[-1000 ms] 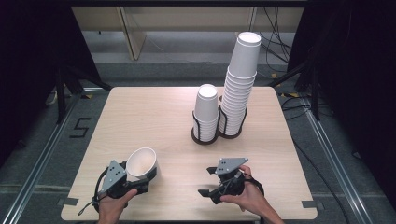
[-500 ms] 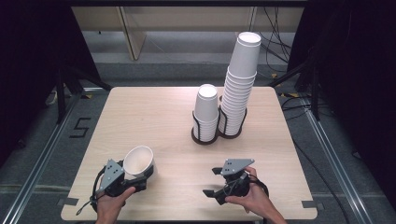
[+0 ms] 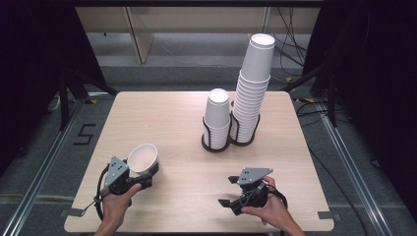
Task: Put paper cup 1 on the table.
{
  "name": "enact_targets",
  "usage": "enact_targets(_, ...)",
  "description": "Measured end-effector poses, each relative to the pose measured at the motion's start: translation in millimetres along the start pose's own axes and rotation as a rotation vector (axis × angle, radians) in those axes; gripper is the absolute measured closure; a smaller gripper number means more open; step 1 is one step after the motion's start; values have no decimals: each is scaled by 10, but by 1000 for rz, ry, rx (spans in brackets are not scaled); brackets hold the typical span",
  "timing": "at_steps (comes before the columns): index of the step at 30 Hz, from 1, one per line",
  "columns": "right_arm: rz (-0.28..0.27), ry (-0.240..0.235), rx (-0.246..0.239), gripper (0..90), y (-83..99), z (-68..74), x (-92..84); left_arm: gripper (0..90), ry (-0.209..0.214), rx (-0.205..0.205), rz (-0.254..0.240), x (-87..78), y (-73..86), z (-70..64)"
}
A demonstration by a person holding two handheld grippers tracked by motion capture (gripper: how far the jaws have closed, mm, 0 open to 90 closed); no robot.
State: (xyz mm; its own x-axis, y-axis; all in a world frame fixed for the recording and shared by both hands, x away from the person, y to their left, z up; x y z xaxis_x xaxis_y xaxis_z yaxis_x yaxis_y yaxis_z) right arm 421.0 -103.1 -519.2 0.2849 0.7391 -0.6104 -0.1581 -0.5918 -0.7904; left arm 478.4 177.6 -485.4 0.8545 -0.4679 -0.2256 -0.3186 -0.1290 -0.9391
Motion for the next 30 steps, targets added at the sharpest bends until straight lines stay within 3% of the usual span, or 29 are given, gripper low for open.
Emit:
enact_targets(6, -3, 6, 12, 174, 20, -5, -31, 157, -3, -7, -5, 154, -127, 82)
enact_targets(10, -3, 21, -5, 175, 38, -35, -47, 157, -15, -1, 0, 261, -205, 154)
enact_targets(15, -4, 13, 7, 174, 44, -27, -52, 157, -9, 3, 27, 447, -305, 272)
enact_targets(23, 0, 15, 3, 174, 62, -27, -49, 157, -92, 2, 13, 811, -419, 620)
enact_targets(30, 6, 5, -1, 174, 75, -17, -36, 156, -132, -5, 14, 1029, -436, 767)
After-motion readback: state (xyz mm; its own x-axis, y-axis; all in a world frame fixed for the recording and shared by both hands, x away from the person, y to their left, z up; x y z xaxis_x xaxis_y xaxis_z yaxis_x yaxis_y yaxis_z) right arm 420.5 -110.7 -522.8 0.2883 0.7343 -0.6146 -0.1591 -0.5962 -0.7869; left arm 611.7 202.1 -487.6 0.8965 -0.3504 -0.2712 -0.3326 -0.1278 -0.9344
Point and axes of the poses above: each handheld gripper's, and its own axes: x roughly forward along the jaws, y roughly out of its underside, z roughly to its left, the point moved 9 cm from there along x, roughly forward along the jaws, and after that the axes turned 11 degrees about -x, right-handed, at the moved point
